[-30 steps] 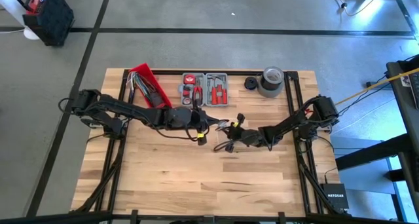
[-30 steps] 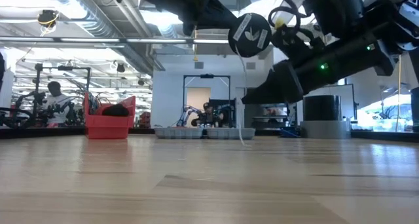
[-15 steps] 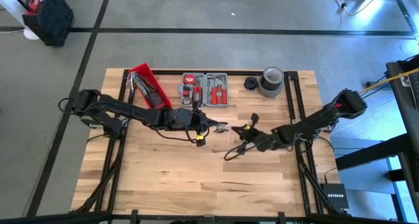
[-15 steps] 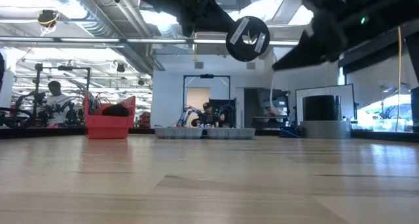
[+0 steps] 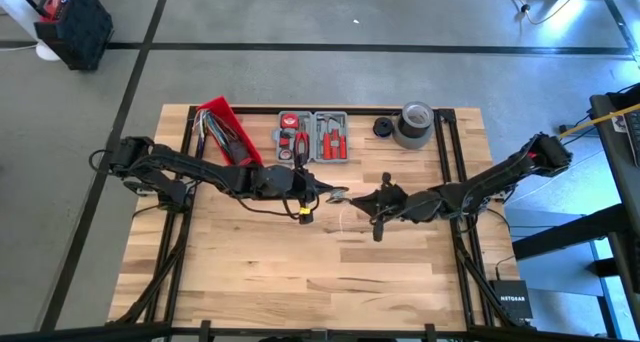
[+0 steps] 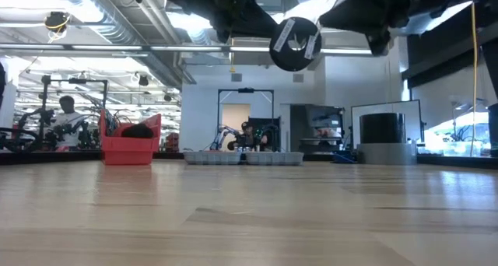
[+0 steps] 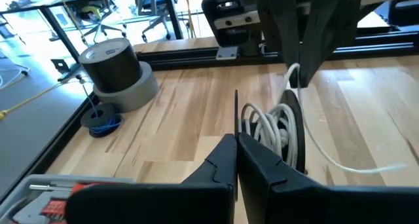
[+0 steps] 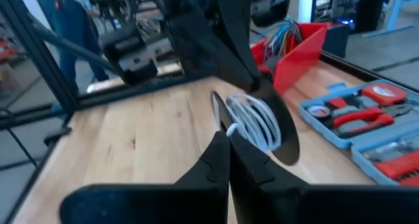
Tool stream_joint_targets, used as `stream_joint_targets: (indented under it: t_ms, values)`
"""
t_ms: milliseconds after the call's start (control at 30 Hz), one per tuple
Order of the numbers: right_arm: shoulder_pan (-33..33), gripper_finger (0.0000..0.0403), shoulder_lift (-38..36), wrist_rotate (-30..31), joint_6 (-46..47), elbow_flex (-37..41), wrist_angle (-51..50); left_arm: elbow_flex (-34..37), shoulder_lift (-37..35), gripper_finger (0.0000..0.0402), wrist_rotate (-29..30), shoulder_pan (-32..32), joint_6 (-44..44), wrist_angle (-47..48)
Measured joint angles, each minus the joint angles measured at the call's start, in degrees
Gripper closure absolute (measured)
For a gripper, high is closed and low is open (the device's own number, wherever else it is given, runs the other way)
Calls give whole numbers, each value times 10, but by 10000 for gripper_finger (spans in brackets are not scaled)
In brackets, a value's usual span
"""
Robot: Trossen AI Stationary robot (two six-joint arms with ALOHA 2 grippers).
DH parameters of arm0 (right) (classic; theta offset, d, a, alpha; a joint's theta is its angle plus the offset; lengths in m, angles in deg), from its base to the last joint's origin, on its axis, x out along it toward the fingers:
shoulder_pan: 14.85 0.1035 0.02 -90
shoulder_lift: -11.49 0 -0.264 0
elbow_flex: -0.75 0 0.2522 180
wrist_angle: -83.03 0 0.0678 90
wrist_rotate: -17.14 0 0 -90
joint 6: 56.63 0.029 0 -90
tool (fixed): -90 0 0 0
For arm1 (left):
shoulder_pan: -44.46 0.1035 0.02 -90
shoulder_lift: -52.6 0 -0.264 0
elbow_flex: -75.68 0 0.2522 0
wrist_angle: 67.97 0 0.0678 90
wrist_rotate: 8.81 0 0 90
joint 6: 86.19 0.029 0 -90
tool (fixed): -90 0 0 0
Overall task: Coil cords
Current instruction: Coil the white wire into the spool
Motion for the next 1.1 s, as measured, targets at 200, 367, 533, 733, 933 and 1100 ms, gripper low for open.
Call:
stream_joint_targets:
  t_ms: [200, 367, 533, 733, 933, 1100]
  values:
    - [-7, 400, 4, -1, -1, 0, 51, 0, 0, 402, 0, 0, 1, 0]
    - [-40, 400, 27, -31, -2, 0, 92, 0, 0, 402, 3, 0, 1, 0]
    - [-65, 400, 59, -76, -2, 0, 132, 1, 1, 402, 3, 0, 5, 5]
    - [-72, 400, 77, -90, -26, -17, 144, 1, 1, 402, 3, 0, 9, 0]
    - [-74, 399, 115, -60, -71, -50, 143, 1, 1, 402, 5, 1, 9, 2]
    - [-82, 365, 137, -59, -78, -73, 107, 1, 1, 402, 5, 1, 5, 5]
